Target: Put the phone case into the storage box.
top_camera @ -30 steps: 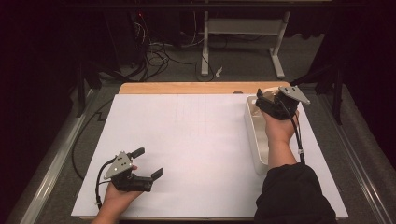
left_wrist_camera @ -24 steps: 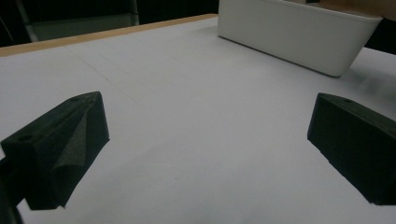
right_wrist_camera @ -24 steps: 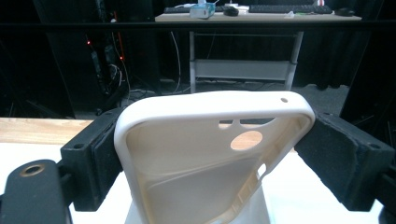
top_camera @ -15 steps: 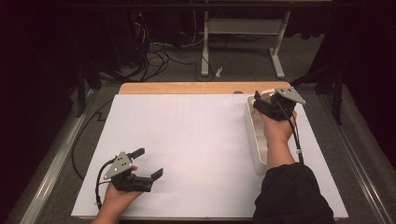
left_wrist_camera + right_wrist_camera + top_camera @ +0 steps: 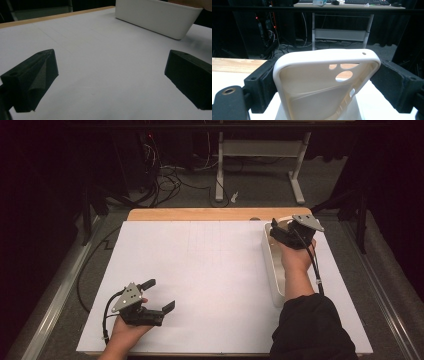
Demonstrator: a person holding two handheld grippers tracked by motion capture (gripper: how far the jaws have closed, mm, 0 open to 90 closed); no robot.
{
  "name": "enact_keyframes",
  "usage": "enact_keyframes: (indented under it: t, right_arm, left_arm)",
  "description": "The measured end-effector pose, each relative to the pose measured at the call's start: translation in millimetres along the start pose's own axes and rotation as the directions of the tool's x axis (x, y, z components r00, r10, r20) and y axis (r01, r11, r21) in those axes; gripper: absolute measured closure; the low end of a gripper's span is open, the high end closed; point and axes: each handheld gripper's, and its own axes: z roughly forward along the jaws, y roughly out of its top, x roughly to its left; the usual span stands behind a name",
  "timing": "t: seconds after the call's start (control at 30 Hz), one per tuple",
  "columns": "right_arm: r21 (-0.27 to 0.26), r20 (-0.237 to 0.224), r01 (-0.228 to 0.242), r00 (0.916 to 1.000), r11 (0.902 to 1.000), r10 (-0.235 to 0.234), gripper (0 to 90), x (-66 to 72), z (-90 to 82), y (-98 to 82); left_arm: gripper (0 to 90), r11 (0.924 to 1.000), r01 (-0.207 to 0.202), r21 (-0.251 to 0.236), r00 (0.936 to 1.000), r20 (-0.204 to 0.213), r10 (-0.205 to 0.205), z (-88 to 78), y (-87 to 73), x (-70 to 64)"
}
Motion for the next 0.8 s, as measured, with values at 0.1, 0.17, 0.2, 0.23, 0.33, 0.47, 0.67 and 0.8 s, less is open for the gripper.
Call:
enact_keyframes:
  t: [0.1, 0.17, 0.2, 0.23, 0.33, 0.47, 0.67, 0.8]
  right_arm:
    - [0.004, -0.002, 0.000, 1.0000, 1.0000, 0.000, 12.5, 0.1, 0.6, -0.6]
    - [0.006, 0.000, 0.005, 1.0000, 1.0000, -0.005, 12.5, 0.0, 1.2, -1.1]
    - [0.006, 0.003, 0.004, 1.0000, 1.0000, -0.004, 12.4, 0.4, 1.4, -1.2]
    - [0.005, 0.003, 0.006, 1.0000, 1.0000, -0.006, 12.5, 0.7, 1.8, -1.4]
    - [0.009, 0.005, 0.008, 1.0000, 0.9999, -0.008, 12.4, 1.5, 2.0, -2.1]
    - [0.014, 0.004, 0.008, 1.0000, 0.9999, -0.008, 12.1, 0.7, 2.1, -1.7]
    - [0.021, 0.015, -0.010, 0.9998, 0.9997, 0.010, 11.7, -0.6, 2.9, -0.1]
    - [0.027, 0.023, -0.011, 0.9997, 0.9996, 0.010, 11.7, 0.7, 4.4, 1.4]
  left_arm:
    - [0.2, 1.0000, -0.001, 0.001, 1.0000, -0.001, 0.001, 0.0, 0.0, 0.0]
    - [0.2, 1.0000, -0.001, -0.001, 1.0000, -0.003, 0.001, -0.4, 0.2, -0.3]
    - [0.2, 1.0000, -0.002, -0.002, 1.0000, -0.004, 0.002, -0.9, 0.4, -0.3]
    - [0.2, 1.0000, -0.002, -0.003, 1.0000, -0.005, 0.002, -1.1, 0.5, -0.3]
    - [0.2, 1.0000, -0.001, -0.007, 1.0000, -0.005, 0.001, -1.6, 0.6, -0.4]
    - [0.2, 1.0000, -0.003, -0.004, 1.0000, -0.002, 0.003, -1.5, 0.6, -0.6]
    - [0.2, 1.0000, -0.003, -0.003, 1.0000, -0.002, 0.003, -1.1, 0.7, -0.5]
    - [0.2, 1.0000, -0.006, -0.002, 1.0000, 0.003, 0.006, -0.7, 0.8, -1.0]
